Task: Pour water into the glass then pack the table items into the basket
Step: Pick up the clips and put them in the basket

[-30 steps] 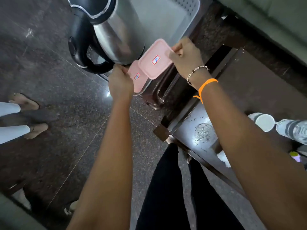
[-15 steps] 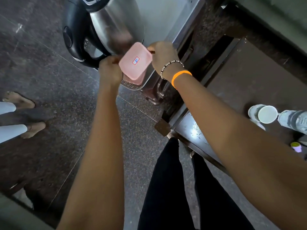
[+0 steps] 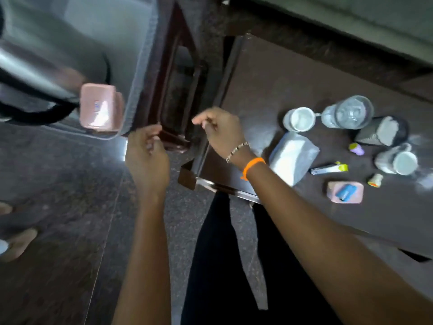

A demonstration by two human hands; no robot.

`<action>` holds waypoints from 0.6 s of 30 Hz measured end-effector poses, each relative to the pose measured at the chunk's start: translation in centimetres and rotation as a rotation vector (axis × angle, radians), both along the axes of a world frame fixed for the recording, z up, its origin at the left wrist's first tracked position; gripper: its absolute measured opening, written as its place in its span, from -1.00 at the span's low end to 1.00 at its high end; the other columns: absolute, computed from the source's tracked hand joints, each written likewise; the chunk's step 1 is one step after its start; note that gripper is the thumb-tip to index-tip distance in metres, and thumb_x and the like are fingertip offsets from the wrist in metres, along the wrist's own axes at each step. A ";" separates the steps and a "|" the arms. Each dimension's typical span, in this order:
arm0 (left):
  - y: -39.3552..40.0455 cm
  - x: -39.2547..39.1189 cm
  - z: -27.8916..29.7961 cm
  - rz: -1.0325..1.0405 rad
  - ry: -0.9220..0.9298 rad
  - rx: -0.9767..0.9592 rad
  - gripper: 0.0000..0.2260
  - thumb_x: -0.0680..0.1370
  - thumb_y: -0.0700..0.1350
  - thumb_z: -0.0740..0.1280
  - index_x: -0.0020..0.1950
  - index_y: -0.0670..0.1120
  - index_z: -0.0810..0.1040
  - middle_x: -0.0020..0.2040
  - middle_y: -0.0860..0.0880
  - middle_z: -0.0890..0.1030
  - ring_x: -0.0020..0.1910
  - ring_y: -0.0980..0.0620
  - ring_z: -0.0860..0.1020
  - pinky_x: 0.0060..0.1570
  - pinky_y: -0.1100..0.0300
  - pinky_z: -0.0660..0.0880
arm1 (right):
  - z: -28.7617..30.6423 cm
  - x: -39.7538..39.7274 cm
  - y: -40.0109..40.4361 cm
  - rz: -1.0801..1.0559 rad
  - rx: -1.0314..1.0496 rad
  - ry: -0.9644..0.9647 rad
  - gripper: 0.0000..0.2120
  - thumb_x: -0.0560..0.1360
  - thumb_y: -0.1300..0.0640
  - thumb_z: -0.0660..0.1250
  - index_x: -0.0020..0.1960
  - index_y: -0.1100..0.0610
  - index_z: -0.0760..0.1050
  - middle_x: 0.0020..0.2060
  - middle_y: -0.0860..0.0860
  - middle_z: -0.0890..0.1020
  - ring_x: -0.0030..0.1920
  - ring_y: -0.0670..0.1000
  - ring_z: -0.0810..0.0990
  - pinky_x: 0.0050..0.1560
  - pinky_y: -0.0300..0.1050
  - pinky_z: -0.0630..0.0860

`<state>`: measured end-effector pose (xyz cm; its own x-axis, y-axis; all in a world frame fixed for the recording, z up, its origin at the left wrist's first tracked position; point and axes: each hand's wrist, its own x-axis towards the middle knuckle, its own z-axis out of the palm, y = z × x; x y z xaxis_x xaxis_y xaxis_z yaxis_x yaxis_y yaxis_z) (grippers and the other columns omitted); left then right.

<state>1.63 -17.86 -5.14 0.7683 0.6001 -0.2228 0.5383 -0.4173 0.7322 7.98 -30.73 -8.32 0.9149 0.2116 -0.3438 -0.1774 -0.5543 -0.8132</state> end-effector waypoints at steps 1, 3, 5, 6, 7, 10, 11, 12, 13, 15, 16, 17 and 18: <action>-2.3 -0.4 -0.4 -0.079 0.041 -0.047 -0.76 0.50 -0.35 0.21 0.07 -0.18 0.58 0.05 -0.06 0.60 -0.10 0.34 0.51 -0.07 0.61 0.31 | -0.4 -1.4 -2.8 -0.048 -0.030 0.033 -0.75 0.42 0.46 0.20 -0.08 0.29 0.62 -0.07 0.19 0.68 -0.01 0.12 0.62 -0.07 -0.46 0.34; -6.8 -1.3 -1.4 -0.257 0.137 -0.103 -0.78 0.51 -0.34 0.23 0.05 -0.16 0.60 0.05 -0.12 0.62 0.01 0.09 0.56 0.09 0.33 0.44 | -1.2 -3.9 -8.3 -0.166 -0.087 0.083 -0.76 0.41 0.46 0.20 -0.10 0.28 0.62 -0.09 0.20 0.68 -0.03 0.14 0.62 -0.08 -0.41 0.36; -11.6 -1.9 -2.2 -0.440 0.205 -0.193 -0.80 0.51 -0.35 0.24 0.01 -0.17 0.62 0.03 -0.15 0.62 0.04 -0.08 0.57 0.15 0.10 0.46 | -1.8 -6.3 -13.8 -0.306 -0.152 0.118 -0.74 0.39 0.48 0.20 -0.11 0.28 0.62 -0.11 0.20 0.68 -0.06 0.14 0.62 -0.11 -0.38 0.37; -13.3 -2.1 -2.5 -0.524 0.226 -0.226 -0.80 0.51 -0.36 0.25 -0.01 -0.17 0.63 0.02 -0.14 0.63 0.03 -0.08 0.58 0.14 0.13 0.44 | -2.0 -7.3 -15.8 -0.367 -0.178 0.127 -0.73 0.38 0.49 0.19 -0.12 0.28 0.61 -0.11 0.20 0.68 -0.07 0.15 0.61 -0.12 -0.36 0.37; -15.7 -2.4 -2.8 -0.610 0.254 -0.248 -0.81 0.50 -0.36 0.25 -0.03 -0.18 0.63 0.01 -0.13 0.63 0.00 -0.06 0.58 0.10 0.20 0.42 | -2.2 -8.4 -18.5 -0.435 -0.207 0.128 -0.73 0.36 0.50 0.18 -0.14 0.30 0.61 -0.11 0.21 0.68 -0.07 0.16 0.61 -0.11 -0.34 0.37; -20.9 -3.1 -3.7 -0.807 0.347 -0.272 -0.81 0.50 -0.33 0.25 -0.04 -0.16 0.64 0.01 -0.11 0.63 -0.09 0.02 0.55 -0.04 0.33 0.37 | -2.9 -10.7 -24.5 -0.604 -0.268 0.148 -0.75 0.36 0.51 0.17 -0.14 0.34 0.60 -0.11 0.25 0.68 -0.03 0.20 0.61 0.02 -0.17 0.43; -22.5 -3.3 -4.1 -0.853 0.369 -0.276 -0.81 0.51 -0.32 0.25 -0.04 -0.15 0.64 0.02 -0.10 0.63 -0.09 0.01 0.56 -0.04 0.32 0.38 | -3.2 -11.4 -26.1 -0.666 -0.288 0.161 -0.75 0.37 0.50 0.17 -0.13 0.34 0.60 -0.11 0.25 0.67 -0.02 0.21 0.61 0.03 -0.13 0.43; -23.9 -3.3 -4.5 -0.895 0.392 -0.272 -0.81 0.52 -0.31 0.24 -0.03 -0.14 0.63 0.02 -0.09 0.62 -0.08 0.00 0.56 -0.02 0.30 0.39 | -3.4 -12.0 -27.6 -0.733 -0.311 0.167 -0.75 0.37 0.48 0.18 -0.12 0.34 0.61 -0.11 0.26 0.67 -0.03 0.22 0.60 0.01 -0.13 0.42; -25.2 -3.4 -4.9 -0.933 0.418 -0.259 -0.81 0.53 -0.30 0.23 -0.02 -0.13 0.63 0.02 -0.08 0.61 -0.08 0.00 0.55 -0.01 0.28 0.40 | -3.6 -12.5 -28.9 -0.795 -0.328 0.165 -0.76 0.38 0.47 0.19 -0.12 0.33 0.61 -0.11 0.26 0.66 -0.04 0.22 0.59 -0.06 -0.20 0.39; -27.4 -3.3 -5.8 -1.016 0.460 -0.213 -0.79 0.56 -0.28 0.21 0.01 -0.11 0.62 0.05 -0.10 0.58 -0.06 0.00 0.52 0.04 0.25 0.40 | -4.1 -13.4 -31.0 -0.893 -0.336 0.168 -0.78 0.38 0.45 0.22 -0.09 0.31 0.60 -0.08 0.26 0.64 -0.05 0.24 0.57 -0.15 -0.32 0.31; -28.6 -3.2 -6.3 -1.058 0.471 -0.191 -0.77 0.56 -0.29 0.19 0.04 -0.12 0.62 0.07 -0.13 0.56 -0.02 -0.04 0.52 0.09 0.21 0.41 | -4.4 -13.8 -32.2 -0.939 -0.333 0.181 -0.78 0.39 0.45 0.22 -0.05 0.31 0.58 -0.05 0.27 0.62 -0.04 0.26 0.56 -0.12 -0.33 0.33; -29.6 -3.1 -6.7 -1.092 0.474 -0.172 -0.76 0.55 -0.31 0.18 0.07 -0.13 0.61 0.09 -0.16 0.54 0.03 -0.09 0.53 0.13 0.16 0.42 | -4.7 -14.2 -33.2 -0.980 -0.333 0.194 -0.78 0.39 0.44 0.23 -0.01 0.31 0.56 -0.02 0.28 0.60 -0.02 0.27 0.55 -0.03 -0.28 0.38; -30.6 -2.9 -7.0 -1.121 0.473 -0.153 -0.73 0.54 -0.33 0.17 0.12 -0.15 0.59 0.12 -0.19 0.53 0.07 -0.13 0.53 0.15 0.11 0.42 | -5.1 -14.5 -34.1 -1.011 -0.349 0.208 -0.76 0.39 0.42 0.25 0.03 0.30 0.54 0.01 0.28 0.57 0.01 0.27 0.54 0.08 -0.15 0.41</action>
